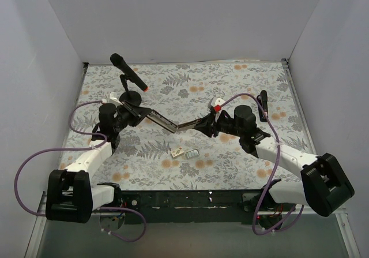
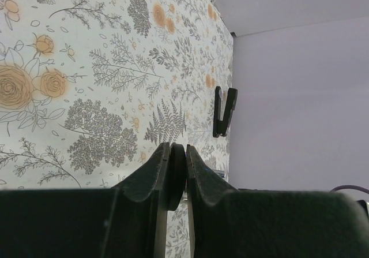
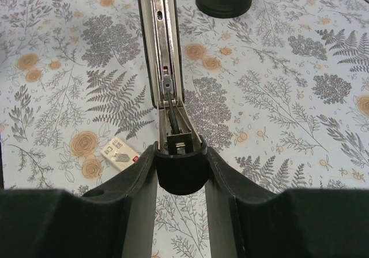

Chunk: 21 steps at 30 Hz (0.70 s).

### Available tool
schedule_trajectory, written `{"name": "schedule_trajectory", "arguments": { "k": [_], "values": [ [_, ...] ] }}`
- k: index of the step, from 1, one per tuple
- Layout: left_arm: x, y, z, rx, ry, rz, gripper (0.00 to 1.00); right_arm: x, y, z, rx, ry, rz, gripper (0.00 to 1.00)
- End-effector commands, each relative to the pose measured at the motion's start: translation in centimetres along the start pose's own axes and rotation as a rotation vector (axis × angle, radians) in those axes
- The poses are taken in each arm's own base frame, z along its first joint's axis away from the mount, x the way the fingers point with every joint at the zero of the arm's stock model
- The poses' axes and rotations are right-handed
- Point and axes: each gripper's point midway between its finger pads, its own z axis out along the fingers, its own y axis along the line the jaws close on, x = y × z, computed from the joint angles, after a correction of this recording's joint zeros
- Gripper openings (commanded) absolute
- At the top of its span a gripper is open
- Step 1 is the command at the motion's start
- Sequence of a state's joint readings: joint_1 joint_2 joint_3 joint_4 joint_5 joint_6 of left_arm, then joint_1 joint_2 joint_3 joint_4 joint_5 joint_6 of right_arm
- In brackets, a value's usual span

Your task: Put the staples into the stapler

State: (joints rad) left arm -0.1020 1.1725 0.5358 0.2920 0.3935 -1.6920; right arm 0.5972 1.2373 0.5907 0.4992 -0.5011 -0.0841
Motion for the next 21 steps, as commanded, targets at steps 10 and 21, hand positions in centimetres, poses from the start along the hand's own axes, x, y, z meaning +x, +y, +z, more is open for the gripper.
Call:
{"name": "schedule_trajectory", "arguments": {
  "k": [10, 21],
  "values": [
    [-4.9, 1.5, -1.2, -0.025, -0.146, -0.049, 0.0, 3.8, -1.9, 0.5, 0.065, 0.025, -0.052, 0.01],
    [-4.8, 4.5, -0.2, -0.119, -0.126, 0.032, 0.0, 6.7, -2.7, 1.5, 0.074, 0.077, -0.049, 0.01]
  ]
}}
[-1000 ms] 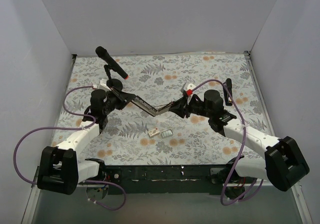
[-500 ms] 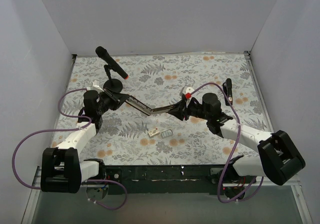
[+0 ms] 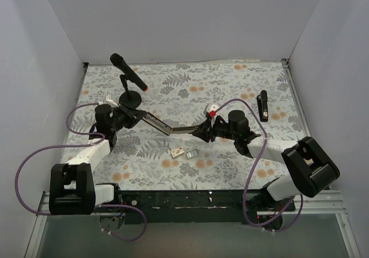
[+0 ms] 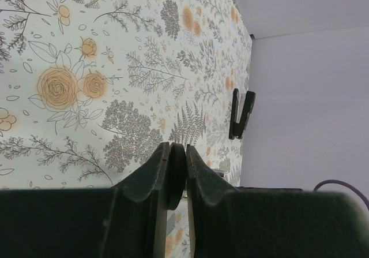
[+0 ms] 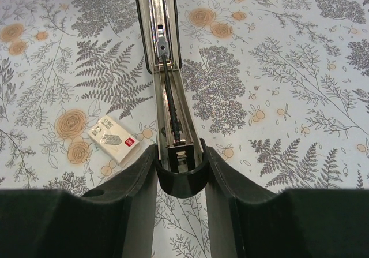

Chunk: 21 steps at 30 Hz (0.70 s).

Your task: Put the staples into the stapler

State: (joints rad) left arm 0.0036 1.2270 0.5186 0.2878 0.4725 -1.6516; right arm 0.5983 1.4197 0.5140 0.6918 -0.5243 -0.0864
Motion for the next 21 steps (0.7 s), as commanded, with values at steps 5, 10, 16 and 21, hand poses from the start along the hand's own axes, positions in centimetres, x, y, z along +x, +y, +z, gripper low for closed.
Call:
{"name": "schedule_trajectory", "arguments": {
  "k": [5, 10, 16, 21],
  "values": [
    [-3.1, 4.1, 0.5, -0.155, -0.141, 0.041, 0.0, 3.2, -2.9, -0.1, 0.12, 0.063, -0.07, 0.01],
    [-2.8, 6.8, 0.8, -0.236, -0.145, 0.021, 0.0, 5.8, -2.8, 0.1, 0.113, 0.114, -0.049, 0.01],
    [-1.0, 10.3, 0.6, -0.32, -0.122, -0.054, 0.0, 8.1, -2.8, 0.0, 0.106, 0.171, -0.044, 0.01],
    [0.3, 13.2, 0.1, -0.408, -0.113, -0.083, 0.0, 9.1, -2.9, 0.2, 0.1, 0.202, -0.038, 0.01]
  ]
}}
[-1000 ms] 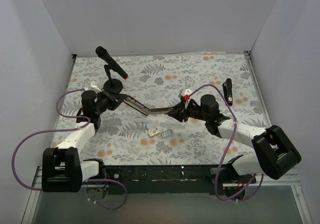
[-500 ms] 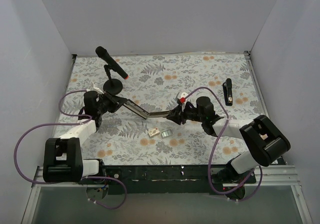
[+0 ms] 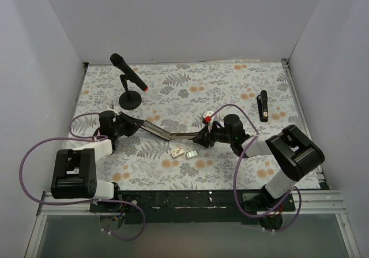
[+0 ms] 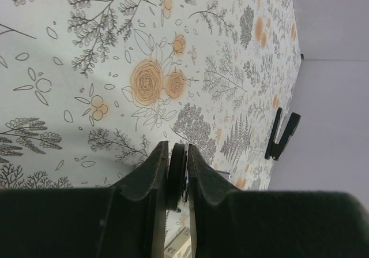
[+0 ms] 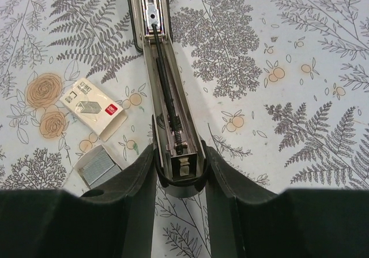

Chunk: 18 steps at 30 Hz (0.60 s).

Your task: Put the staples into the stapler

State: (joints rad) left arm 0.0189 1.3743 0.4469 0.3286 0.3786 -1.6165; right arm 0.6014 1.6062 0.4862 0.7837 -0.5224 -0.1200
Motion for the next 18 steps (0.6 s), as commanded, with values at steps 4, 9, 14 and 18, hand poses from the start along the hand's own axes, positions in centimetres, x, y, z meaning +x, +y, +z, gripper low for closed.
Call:
{"name": "schedule_trajectory", "arguments": {
  "k": [4, 9, 14, 18],
  "values": [
    [-0.2, 7.8, 0.1, -0.285, -0.085, -0.084, 0.0, 4.2, -2.7, -0.5, 0.113, 0.128, -0.051, 0.01],
    [1.3, 9.6, 0.0, -0.332, -0.05, -0.146, 0.0, 5.2, -2.9, -0.4, 0.113, 0.162, -0.036, 0.01],
    [3.1, 10.0, -0.5, -0.291, -0.034, -0.253, 0.02, 5.6, -3.5, -0.5, 0.143, 0.184, -0.056, 0.01],
    [3.9, 10.1, -0.8, -0.269, -0.03, -0.298, 0.08, 5.2, -4.1, -0.5, 0.163, 0.187, -0.08, 0.01]
  ]
}}
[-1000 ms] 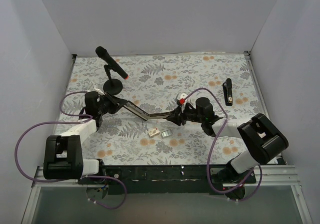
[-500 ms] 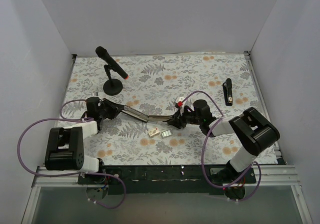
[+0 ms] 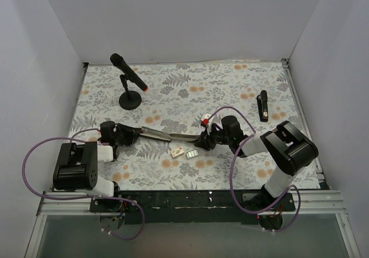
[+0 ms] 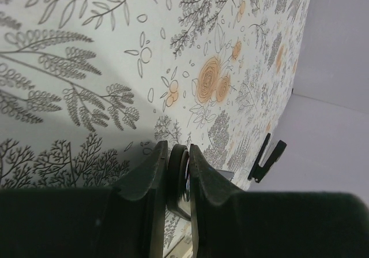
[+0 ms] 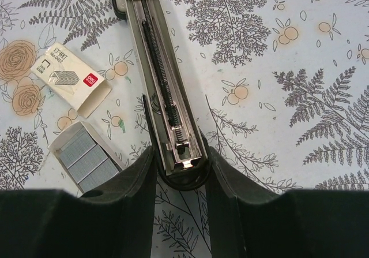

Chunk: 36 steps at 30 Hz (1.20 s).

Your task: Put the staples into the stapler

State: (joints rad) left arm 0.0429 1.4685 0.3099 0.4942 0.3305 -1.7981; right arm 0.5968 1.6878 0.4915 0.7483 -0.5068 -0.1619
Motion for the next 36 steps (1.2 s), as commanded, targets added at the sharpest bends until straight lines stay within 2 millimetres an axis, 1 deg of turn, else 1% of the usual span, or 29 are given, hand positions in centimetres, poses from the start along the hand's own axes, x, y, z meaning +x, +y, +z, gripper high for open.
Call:
{"name": "schedule_trajectory", "arguments": {
  "k": [1, 6, 10, 14, 16, 19, 20, 25, 30, 31, 33, 34, 36],
  "values": [
    [1.2, 5.7, -0.7, -0.177, -0.015, -0.077, 0.09, 1.5, -3.8, -0.7, 0.166, 0.09, -0.105, 0.01],
    [1.8, 6.0, -1.0, -0.166, 0.001, -0.093, 0.15, 0.8, -4.0, -0.6, 0.169, 0.082, -0.13, 0.01],
    [1.8, 6.0, -1.3, -0.149, -0.011, -0.083, 0.19, 0.1, -4.3, -0.5, 0.172, 0.081, -0.154, 0.01],
    [1.8, 5.8, -1.2, -0.145, -0.013, -0.084, 0.24, -0.1, -4.4, -0.5, 0.174, 0.093, -0.173, 0.01],
    [1.7, 5.9, -1.2, -0.149, -0.015, -0.086, 0.25, -0.4, -4.5, -0.5, 0.178, 0.089, -0.184, 0.01],
    [1.6, 5.5, -1.4, -0.137, -0.02, -0.086, 0.3, -0.6, -4.7, -0.6, 0.187, 0.095, -0.193, 0.01],
    [1.6, 5.4, -1.4, -0.132, -0.02, -0.085, 0.34, -0.8, -4.8, -0.6, 0.187, 0.091, -0.197, 0.01],
    [0.7, 4.4, -1.8, -0.117, -0.063, -0.069, 0.41, -1.2, -4.9, -0.6, 0.19, 0.087, -0.204, 0.01],
    [-0.5, 3.1, -2.2, -0.096, -0.111, -0.068, 0.49, -1.3, -4.9, -0.6, 0.193, 0.086, -0.206, 0.01],
    [-0.6, 3.2, -2.3, -0.108, -0.121, -0.071, 0.52, -1.3, -5.0, -0.6, 0.195, 0.085, -0.206, 0.01],
    [-1.1, 2.6, -2.5, -0.093, -0.14, -0.065, 0.56, -1.3, -4.9, -0.6, 0.194, 0.085, -0.206, 0.01],
    [-1.3, 2.4, -2.5, -0.098, -0.147, -0.063, 0.61, -1.3, -5.0, -0.7, 0.197, 0.083, -0.207, 0.01],
    [-1.8, 2.0, -2.8, -0.094, -0.171, -0.054, 0.67, -1.3, -5.0, -0.7, 0.197, 0.083, -0.207, 0.01]
  ]
}}
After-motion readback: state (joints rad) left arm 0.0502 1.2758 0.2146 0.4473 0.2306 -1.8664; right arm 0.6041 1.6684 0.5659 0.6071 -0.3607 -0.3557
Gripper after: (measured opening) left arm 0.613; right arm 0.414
